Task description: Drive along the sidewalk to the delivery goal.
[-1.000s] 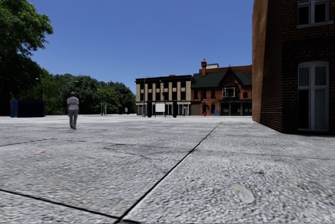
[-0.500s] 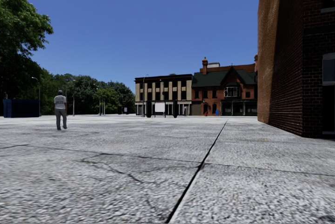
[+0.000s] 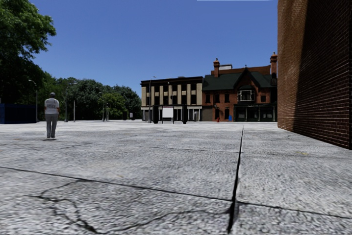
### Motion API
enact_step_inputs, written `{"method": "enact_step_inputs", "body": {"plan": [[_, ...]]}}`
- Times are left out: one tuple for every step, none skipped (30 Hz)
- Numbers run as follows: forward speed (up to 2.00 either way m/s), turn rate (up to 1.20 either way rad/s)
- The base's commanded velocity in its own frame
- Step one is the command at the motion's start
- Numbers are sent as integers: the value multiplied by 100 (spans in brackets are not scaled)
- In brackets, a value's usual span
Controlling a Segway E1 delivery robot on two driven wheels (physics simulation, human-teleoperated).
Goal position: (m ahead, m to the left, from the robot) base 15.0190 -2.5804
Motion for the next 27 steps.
{"method": "enact_step_inputs", "body": {"plan": [[200, 0], [200, 0], [200, 0], [200, 0], [200, 0], [200, 0], [200, 0], [200, 0], [200, 0], [200, 0], [200, 0], [200, 0], [200, 0], [200, 0], [200, 0], [200, 0], [200, 0], [200, 0], [200, 0], [200, 0], [200, 0], [200, 0], [200, 0], [200, 0], [200, 0], [200, 0], [200, 0]]}}
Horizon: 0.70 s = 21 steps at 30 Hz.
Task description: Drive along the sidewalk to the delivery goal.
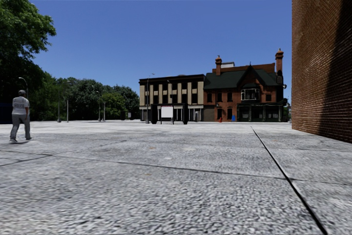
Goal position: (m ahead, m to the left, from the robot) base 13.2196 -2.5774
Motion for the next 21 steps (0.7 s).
{"method": "enact_step_inputs", "body": {"plan": [[200, 0], [200, 0], [200, 0], [200, 0], [200, 0], [200, 0], [200, 0], [200, 0], [200, 0], [200, 0], [200, 0], [200, 0], [200, 0], [200, 0], [200, 0], [200, 0], [200, 0], [200, 0], [200, 0], [200, 0], [200, 0]]}}
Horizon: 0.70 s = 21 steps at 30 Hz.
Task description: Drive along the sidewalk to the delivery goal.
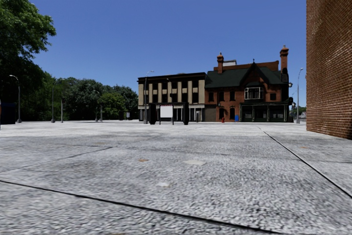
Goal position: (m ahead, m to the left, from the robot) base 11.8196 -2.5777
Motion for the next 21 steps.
{"method": "enact_step_inputs", "body": {"plan": [[200, 0], [200, 0], [200, 0], [200, 0], [200, 0], [200, 0], [200, 0], [200, 0], [200, 0], [200, 0], [200, 0], [200, 0], [200, 0], [200, 0], [200, 0], [200, 0], [200, 0], [200, 0], [200, 0], [200, 0], [200, 0]]}}
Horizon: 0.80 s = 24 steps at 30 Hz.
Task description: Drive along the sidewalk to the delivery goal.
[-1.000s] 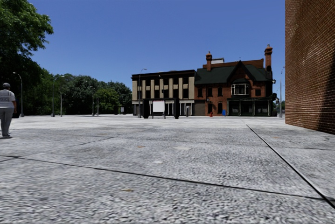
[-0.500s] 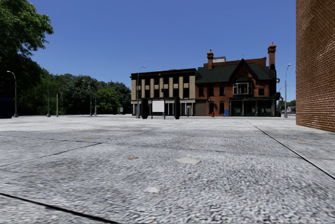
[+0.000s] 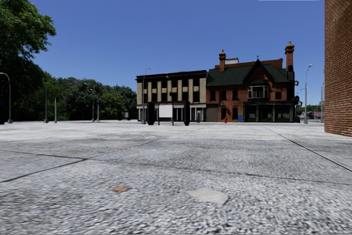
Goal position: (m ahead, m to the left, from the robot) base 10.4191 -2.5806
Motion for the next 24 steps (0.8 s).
{"method": "enact_step_inputs", "body": {"plan": [[200, 0], [200, 0], [200, 0], [200, 0], [200, 0], [200, 0], [200, 0], [200, 0], [200, 0], [200, 0], [200, 0], [200, 0], [200, 0], [200, 0], [200, 0], [200, -3], [200, -50], [200, -92], [200, -92], [200, -111], [200, -120], [200, -120], [200, -120], [200, -120]]}}
